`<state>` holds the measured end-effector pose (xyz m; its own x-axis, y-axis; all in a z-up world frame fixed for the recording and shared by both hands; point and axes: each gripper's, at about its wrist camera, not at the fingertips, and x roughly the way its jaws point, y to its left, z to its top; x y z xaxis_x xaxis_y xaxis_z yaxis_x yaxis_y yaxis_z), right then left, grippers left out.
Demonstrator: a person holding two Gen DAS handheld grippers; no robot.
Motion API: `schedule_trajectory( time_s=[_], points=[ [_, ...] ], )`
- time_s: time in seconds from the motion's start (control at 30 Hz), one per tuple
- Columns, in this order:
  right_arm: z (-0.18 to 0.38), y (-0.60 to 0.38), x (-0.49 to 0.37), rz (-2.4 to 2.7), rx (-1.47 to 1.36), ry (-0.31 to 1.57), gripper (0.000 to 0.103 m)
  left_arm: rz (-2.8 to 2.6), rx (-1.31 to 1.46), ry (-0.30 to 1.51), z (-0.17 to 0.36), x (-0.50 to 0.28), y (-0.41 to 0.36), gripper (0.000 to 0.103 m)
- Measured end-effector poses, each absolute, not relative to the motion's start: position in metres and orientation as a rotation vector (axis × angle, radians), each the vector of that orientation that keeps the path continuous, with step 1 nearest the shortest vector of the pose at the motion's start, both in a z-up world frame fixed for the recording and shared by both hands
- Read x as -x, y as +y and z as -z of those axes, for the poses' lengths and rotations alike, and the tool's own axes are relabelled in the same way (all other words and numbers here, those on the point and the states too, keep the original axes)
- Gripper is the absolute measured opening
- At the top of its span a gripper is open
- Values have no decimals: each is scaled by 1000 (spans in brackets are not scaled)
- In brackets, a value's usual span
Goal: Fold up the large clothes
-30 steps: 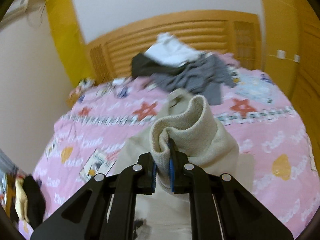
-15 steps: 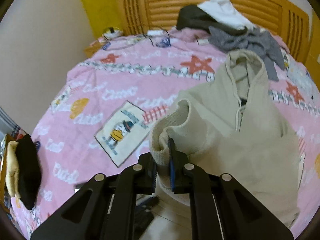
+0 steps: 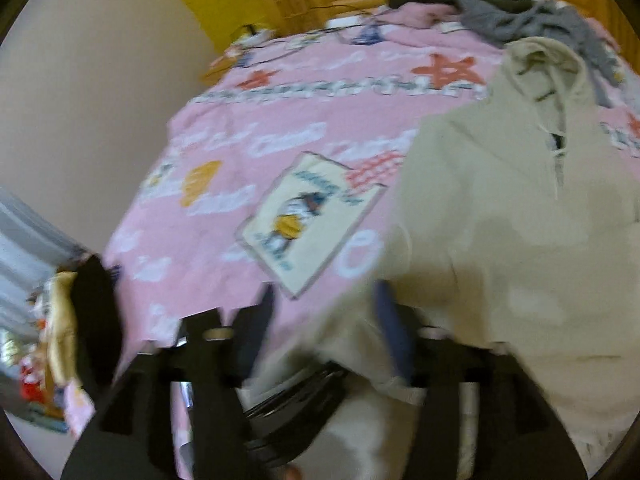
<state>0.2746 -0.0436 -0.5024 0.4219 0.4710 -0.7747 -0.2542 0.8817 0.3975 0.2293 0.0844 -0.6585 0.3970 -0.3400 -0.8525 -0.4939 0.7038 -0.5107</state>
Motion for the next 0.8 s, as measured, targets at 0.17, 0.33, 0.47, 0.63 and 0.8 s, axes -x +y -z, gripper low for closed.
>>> schedule_trajectory(
  time_s=[0.17, 0.33, 0.47, 0.63, 0.8],
  points=[
    [460, -82, -279, -504, -396, 978, 85, -127, 876, 1175, 653, -227, 91, 7],
    [453, -168, -282, -287, -373, 979, 87, -212, 828, 1027, 611, -211, 102, 7],
    [486, -238, -254, -103, -222, 1027, 87, -173, 746, 899, 572, -212, 99, 7],
    [578, -301, -209, 72, -135, 1182, 79, 87, 681, 947, 577, -228, 60, 7],
    [639, -322, -191, 32, -155, 1255, 82, 137, 619, 1234, 658, -244, 17, 7]
  ],
)
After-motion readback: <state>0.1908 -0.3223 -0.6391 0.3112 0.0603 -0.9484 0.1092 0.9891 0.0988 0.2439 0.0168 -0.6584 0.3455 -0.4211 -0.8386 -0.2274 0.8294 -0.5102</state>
